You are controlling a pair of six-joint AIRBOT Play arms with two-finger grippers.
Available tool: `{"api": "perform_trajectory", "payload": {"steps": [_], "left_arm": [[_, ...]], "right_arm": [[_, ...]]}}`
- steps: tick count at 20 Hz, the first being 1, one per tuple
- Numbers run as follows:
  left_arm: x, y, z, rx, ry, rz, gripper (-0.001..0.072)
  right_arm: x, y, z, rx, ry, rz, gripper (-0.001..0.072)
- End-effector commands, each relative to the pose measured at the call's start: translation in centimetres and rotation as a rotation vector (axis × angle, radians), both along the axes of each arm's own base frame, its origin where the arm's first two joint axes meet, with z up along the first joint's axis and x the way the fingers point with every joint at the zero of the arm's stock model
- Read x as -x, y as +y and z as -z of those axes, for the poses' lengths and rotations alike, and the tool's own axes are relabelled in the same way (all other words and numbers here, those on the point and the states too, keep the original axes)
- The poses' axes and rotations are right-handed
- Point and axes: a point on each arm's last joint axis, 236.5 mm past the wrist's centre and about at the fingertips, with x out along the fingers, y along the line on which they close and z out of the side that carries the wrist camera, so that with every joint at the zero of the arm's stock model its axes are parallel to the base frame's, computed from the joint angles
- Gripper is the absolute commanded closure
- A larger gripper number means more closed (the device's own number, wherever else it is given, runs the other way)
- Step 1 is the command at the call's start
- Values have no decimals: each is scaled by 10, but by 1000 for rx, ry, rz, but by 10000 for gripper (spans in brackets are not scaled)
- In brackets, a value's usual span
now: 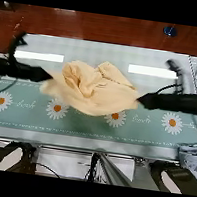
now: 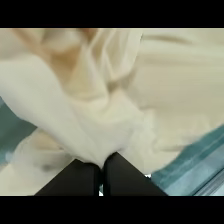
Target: Fold the shirts.
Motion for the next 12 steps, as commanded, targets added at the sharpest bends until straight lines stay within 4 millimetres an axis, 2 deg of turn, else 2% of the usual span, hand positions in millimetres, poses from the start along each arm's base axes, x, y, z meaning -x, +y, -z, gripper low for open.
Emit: {"api": "perform_trajectory", "payload": {"steps": [1, 3, 4, 5, 6, 7, 8, 10, 12], "left_arm": [[9, -15, -168, 24, -457, 4, 681], [35, -12, -262, -6, -749, -52, 681], [54, -10, -309, -9, -898, -93, 681], [77, -8, -349, -8, -1030, -130, 680], [99, -7, -377, -7, -1128, -157, 681], [121, -8, -400, -6, -1210, -172, 681], [140, -10, -413, -9, -1261, -173, 681], [170, -15, -428, -13, -1330, -165, 681], [193, -19, -435, -15, -1374, -157, 681]], "right_arm": [[0, -30, -148, -57, -386, 132, 697], [9, -49, -227, -81, -584, 217, 697], [16, -57, -261, -90, -667, 256, 697], [24, -63, -293, -102, -747, 287, 697], [34, -67, -319, -107, -810, 305, 697], [45, -69, -342, -108, -868, 314, 697], [53, -70, -357, -113, -907, 321, 697], [70, -68, -381, -137, -954, 326, 697], [83, -65, -391, -150, -962, 321, 697]]}}
